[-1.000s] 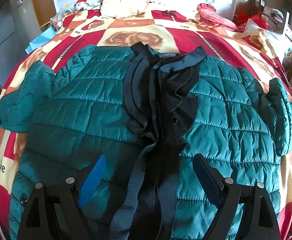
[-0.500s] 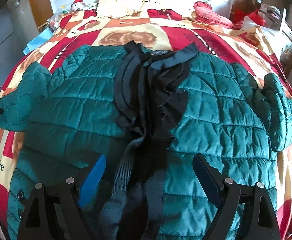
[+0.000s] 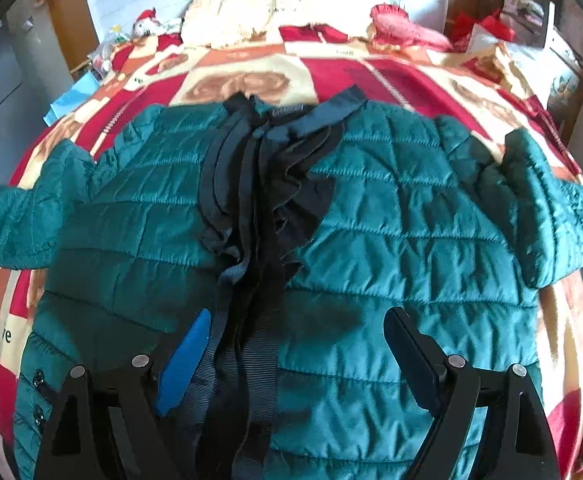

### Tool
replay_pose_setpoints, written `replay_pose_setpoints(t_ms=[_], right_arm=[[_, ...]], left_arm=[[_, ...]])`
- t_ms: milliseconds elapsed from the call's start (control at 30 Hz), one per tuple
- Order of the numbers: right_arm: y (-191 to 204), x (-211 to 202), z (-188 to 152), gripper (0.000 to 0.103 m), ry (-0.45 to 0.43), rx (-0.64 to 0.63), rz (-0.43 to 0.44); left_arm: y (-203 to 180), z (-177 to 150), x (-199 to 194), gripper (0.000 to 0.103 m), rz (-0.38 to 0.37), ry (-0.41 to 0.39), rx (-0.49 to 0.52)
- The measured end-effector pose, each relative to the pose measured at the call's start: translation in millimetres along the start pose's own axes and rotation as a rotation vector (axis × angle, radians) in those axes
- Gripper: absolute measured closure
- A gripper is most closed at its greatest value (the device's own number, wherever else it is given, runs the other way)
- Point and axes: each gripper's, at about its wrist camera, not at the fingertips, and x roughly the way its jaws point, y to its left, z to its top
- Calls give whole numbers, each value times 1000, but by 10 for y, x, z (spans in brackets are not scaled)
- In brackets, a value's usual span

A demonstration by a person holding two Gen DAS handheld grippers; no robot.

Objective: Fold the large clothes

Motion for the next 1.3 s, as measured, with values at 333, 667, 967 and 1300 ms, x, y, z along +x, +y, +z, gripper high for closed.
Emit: replay_pose_setpoints(t_ms=[333, 667, 967, 1300], right_arm=[[-222, -251, -108, 17, -22, -20, 22], [-637, -491, -204, 17, -64, -6, -56], [-1012, -457, -289, 17, -57, 44, -91], [-1271, -314, -383, 17, -18, 154, -24]], left_arm=[[-1512, -454, -341, 90, -183, 62, 225], [-2659, -1270, -92, 90, -289, 201, 383], [-3150, -1955, 317, 90, -312, 331, 436], [-3371, -2359, 528, 85, -352, 356, 480]])
